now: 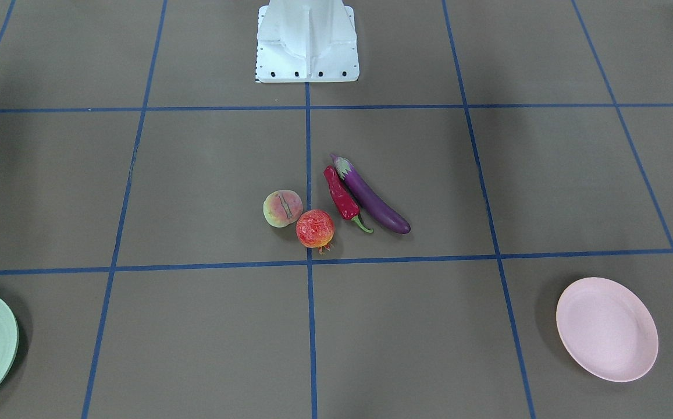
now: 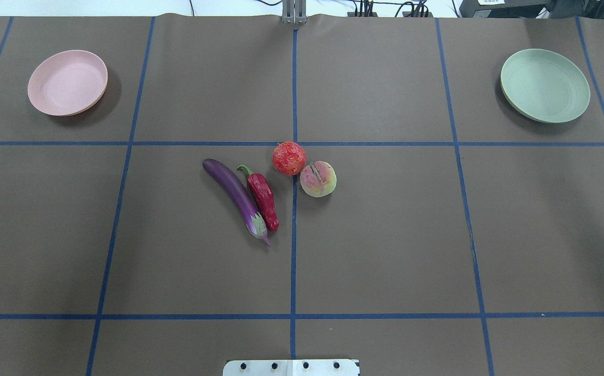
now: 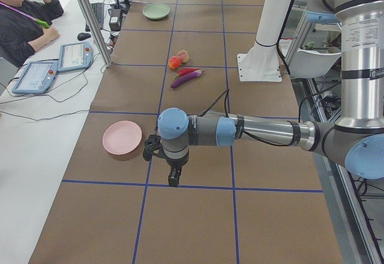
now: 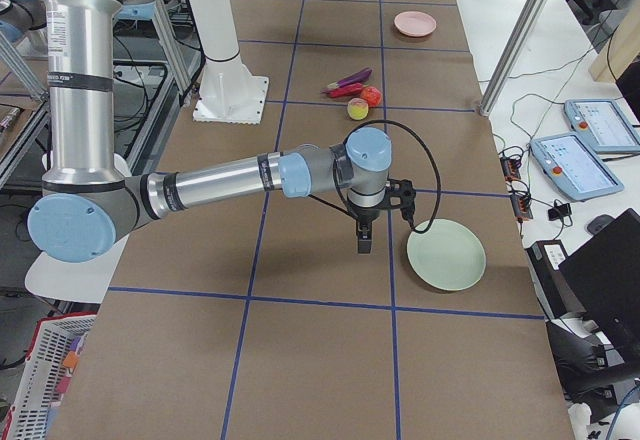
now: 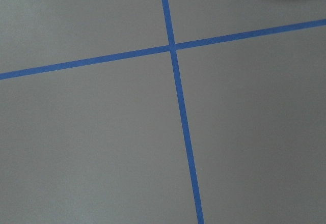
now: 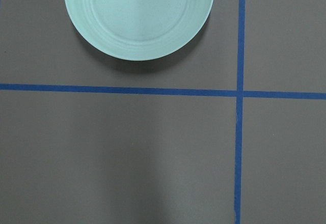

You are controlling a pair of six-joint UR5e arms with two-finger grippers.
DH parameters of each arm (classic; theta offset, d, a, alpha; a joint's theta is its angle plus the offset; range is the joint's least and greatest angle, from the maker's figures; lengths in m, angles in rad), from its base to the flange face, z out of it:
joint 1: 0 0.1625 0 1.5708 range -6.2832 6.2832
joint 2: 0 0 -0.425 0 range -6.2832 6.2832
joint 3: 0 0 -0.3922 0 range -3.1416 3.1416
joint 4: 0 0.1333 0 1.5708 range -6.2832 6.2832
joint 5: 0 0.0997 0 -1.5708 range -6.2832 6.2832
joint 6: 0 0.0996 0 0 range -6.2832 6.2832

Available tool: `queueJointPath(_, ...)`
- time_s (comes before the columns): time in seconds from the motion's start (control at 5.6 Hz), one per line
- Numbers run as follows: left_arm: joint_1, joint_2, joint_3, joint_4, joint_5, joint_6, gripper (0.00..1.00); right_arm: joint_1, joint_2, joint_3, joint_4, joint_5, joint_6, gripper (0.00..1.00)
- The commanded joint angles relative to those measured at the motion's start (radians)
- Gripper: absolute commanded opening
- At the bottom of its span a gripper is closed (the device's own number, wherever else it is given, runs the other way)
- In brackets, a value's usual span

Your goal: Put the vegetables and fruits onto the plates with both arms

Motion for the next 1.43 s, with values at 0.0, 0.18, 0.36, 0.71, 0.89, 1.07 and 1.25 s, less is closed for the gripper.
queueJointPath(0.0,0.000,0.000,-0.012,0.002,0.000,-0.002,1.00,-0.003,0.002,0.003,0.000,0.000,0.001,1.00)
queueJointPath(0.18,0.000,0.000,-0.012,0.002,0.000,0.000,1.00,-0.029,0.009,0.022,0.000,-0.002,-0.002,1.00)
queueJointPath(0.36,0.000,0.000,-0.012,-0.001,0.000,0.000,1.00,-0.072,0.044,0.039,0.038,0.003,0.001,1.00)
queueJointPath(0.71,0.000,0.000,-0.009,-0.003,0.000,-0.002,1.00,-0.255,0.080,0.019,0.340,0.023,0.000,1.00)
queueJointPath(0.89,0.000,0.000,-0.005,-0.003,0.000,-0.002,1.00,-0.343,0.260,-0.088,0.348,0.031,0.027,1.00)
queueJointPath(1.07,0.002,0.000,-0.005,-0.003,0.000,-0.003,1.00,-0.418,0.346,-0.101,0.350,0.005,0.155,1.00)
queueJointPath(1.25,0.003,-0.002,-0.005,-0.003,0.000,-0.003,1.00,-0.510,0.418,-0.101,0.347,-0.082,0.297,1.00)
